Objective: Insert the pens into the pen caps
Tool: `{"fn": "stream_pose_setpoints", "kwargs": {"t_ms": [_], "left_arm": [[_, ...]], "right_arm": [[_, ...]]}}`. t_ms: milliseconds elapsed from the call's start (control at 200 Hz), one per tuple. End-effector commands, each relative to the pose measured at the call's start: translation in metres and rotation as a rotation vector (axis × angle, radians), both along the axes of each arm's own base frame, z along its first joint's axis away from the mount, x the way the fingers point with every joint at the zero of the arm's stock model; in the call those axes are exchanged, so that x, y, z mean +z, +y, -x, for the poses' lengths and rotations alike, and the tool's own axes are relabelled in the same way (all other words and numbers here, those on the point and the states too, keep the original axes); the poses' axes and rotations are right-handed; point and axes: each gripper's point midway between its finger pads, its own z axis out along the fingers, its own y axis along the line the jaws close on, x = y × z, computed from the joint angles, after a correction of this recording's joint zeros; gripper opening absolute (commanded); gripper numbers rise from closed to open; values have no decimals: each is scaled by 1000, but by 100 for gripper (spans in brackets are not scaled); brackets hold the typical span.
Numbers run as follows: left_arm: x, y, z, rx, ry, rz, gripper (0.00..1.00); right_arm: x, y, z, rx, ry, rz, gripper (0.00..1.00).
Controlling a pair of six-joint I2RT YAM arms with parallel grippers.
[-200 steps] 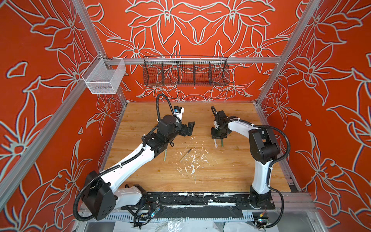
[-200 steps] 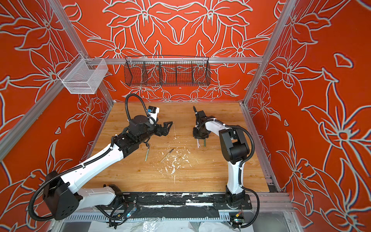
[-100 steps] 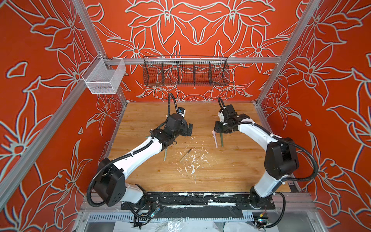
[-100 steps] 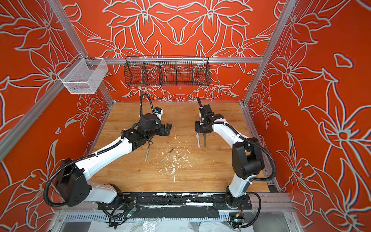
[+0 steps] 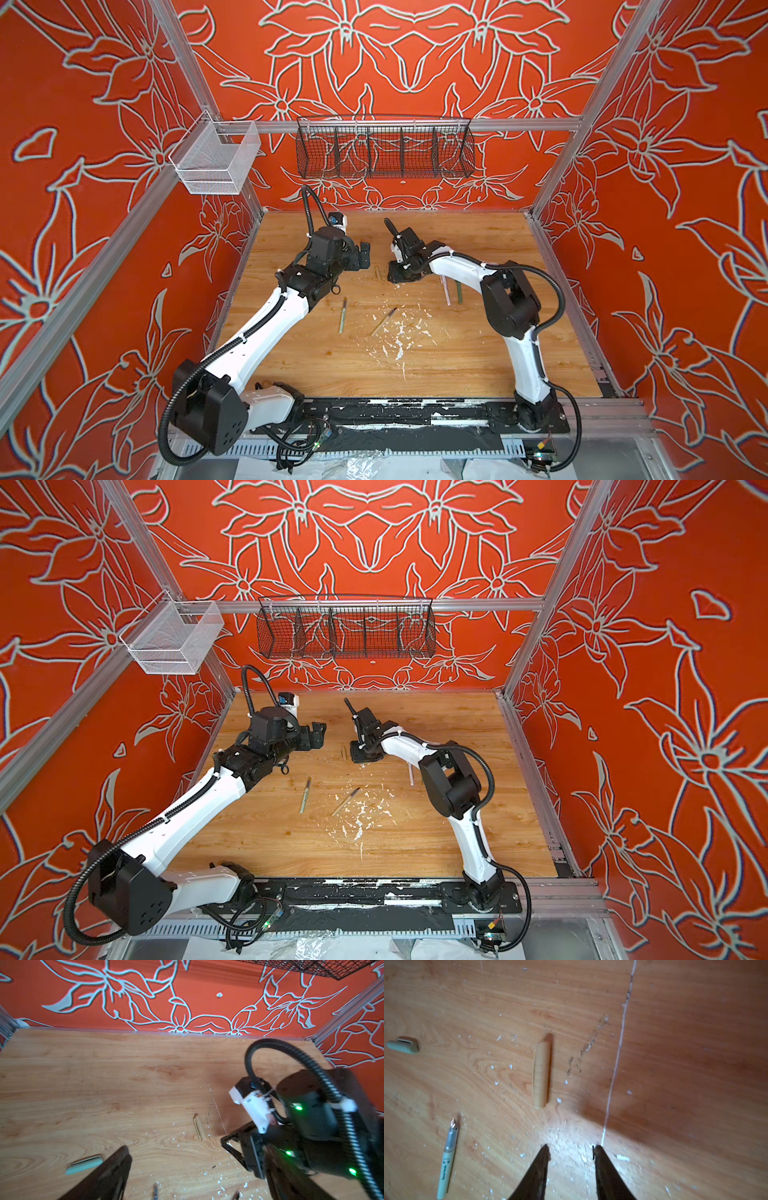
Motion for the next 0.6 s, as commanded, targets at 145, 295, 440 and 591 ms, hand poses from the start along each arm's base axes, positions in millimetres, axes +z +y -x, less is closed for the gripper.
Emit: {"fn": "stream_pose_setpoints", "kwargs": {"t_ms": [145,295,440,591], "left_arm": [[2,-14,3,-42,20,81,96],[8,-13,5,-47,0,88,96],[10,-15,7,-57,-11,101,96],[13,-13,7,-52,-21,98,96]], "right_arm": [[-4,30,-21,-42,-36,-10,40],[-17,26,-27,-59,-26,60,40],[-27,23,-32,-71,-34,129,36],[-32,25,-34,-57,-58,196,32]]}}
